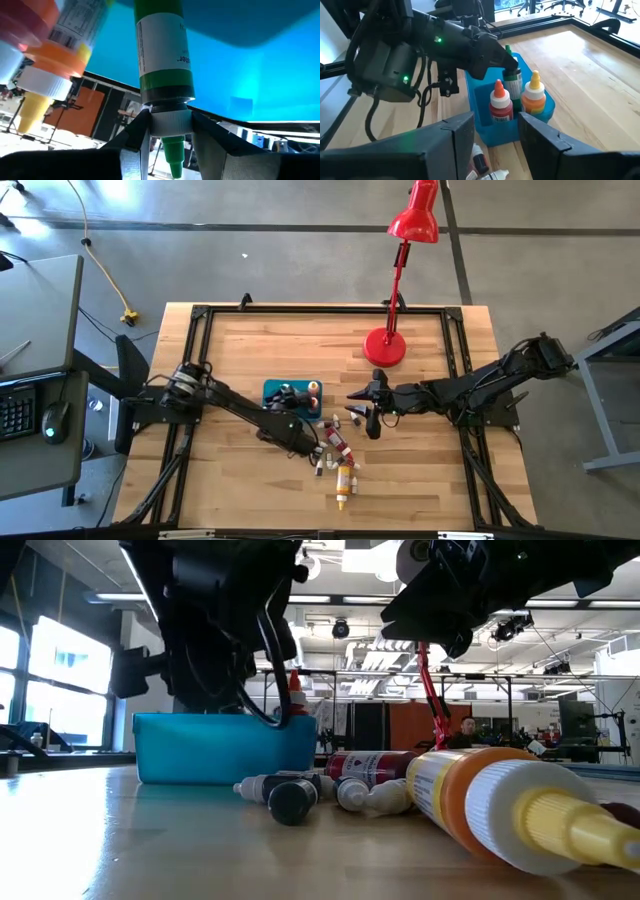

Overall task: Pick & Place food coloring
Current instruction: Put the large green food coloring into the blue bin, then put the large yellow food coloring into the blue bin

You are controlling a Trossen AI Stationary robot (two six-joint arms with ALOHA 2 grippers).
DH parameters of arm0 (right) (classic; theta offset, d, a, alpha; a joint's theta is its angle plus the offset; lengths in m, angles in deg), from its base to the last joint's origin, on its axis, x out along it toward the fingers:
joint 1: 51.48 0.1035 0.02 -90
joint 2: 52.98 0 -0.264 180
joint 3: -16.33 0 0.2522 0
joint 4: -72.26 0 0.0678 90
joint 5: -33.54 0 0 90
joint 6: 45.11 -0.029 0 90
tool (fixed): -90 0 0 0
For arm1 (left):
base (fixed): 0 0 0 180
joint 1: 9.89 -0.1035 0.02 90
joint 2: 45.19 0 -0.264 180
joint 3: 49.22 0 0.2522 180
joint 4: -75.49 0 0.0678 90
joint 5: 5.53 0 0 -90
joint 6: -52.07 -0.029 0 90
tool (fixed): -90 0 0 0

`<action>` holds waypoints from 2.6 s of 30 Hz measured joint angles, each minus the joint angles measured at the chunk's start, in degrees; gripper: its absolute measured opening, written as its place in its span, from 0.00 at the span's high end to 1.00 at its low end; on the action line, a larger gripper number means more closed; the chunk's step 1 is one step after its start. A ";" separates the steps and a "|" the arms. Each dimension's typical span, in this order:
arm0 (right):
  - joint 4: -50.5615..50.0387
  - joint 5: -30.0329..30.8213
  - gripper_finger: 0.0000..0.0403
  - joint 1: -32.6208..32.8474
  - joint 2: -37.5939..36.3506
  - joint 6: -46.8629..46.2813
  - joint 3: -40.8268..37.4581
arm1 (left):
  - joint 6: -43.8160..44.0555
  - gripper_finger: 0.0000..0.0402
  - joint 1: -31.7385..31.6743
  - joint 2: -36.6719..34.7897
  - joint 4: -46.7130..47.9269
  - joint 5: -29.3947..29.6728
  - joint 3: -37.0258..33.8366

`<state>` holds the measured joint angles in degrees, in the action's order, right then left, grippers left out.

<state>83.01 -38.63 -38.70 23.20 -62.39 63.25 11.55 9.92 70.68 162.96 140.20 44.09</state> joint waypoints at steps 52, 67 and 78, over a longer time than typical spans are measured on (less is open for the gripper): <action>0.13 -3.09 0.64 0.02 0.00 -2.20 0.00 | 31.11 0.54 7.83 0.42 16.12 5.59 21.70; 5.95 -3.70 0.64 4.30 0.68 9.78 0.18 | 55.45 0.54 10.35 -6.53 16.17 -40.87 32.04; -1.30 5.71 0.64 9.89 0.75 9.33 6.48 | 50.38 0.54 17.99 -9.67 -8.53 -31.28 12.56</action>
<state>81.71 -32.92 -28.81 23.95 -53.06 69.73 61.94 27.91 61.00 154.43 108.91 56.65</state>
